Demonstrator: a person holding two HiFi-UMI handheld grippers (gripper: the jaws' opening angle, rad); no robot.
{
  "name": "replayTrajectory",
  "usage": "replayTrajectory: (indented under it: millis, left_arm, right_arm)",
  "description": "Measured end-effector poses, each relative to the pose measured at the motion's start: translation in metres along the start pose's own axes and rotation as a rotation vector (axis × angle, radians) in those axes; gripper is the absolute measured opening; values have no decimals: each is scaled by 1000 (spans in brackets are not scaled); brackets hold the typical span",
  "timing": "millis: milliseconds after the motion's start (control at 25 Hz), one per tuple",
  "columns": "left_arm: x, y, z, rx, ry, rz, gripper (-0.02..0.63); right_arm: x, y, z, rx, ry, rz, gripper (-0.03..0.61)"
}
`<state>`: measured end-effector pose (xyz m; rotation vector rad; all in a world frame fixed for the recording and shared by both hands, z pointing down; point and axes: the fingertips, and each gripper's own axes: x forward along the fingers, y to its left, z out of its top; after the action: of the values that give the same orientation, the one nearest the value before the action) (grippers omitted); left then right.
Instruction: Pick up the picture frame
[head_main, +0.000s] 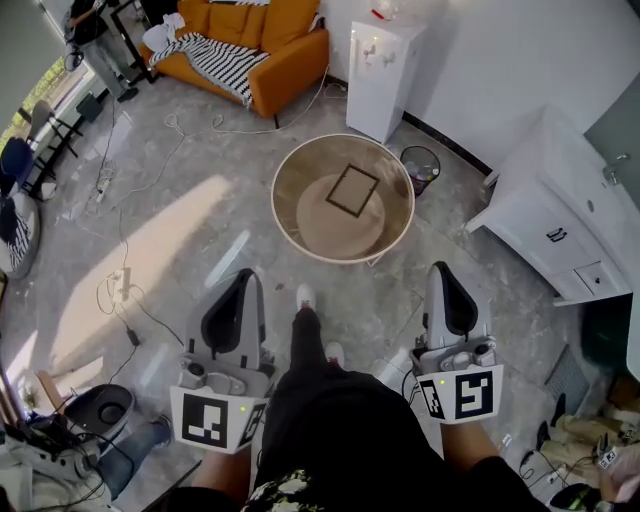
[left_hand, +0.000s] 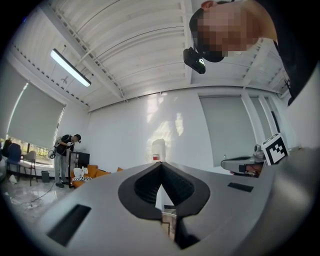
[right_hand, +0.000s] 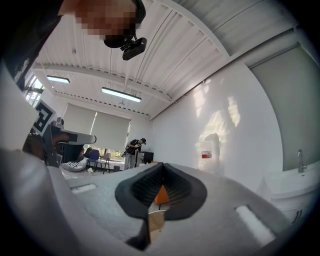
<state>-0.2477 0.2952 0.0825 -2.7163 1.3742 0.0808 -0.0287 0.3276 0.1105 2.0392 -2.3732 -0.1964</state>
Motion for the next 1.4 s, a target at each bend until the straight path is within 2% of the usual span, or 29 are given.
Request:
replayTrajectory:
  millis: [360,800,1080,1400]
  left_arm:
    - [32,10,-3,1,-10,-29,6]
    - [91,21,-6,48,-11,-46,6]
    - [125,59,-11,35,2,-73,6]
    - [178,76,-10,26,3,-137,6]
  right_arm:
    - [29,-11,-1,-5,-6,-20,-5]
    - [78,-43,-7,5,-24,-35,-4]
    - [124,-38,-9,10,-9,-59,-3]
    - [162,-59,-4,4,2,-112,-3]
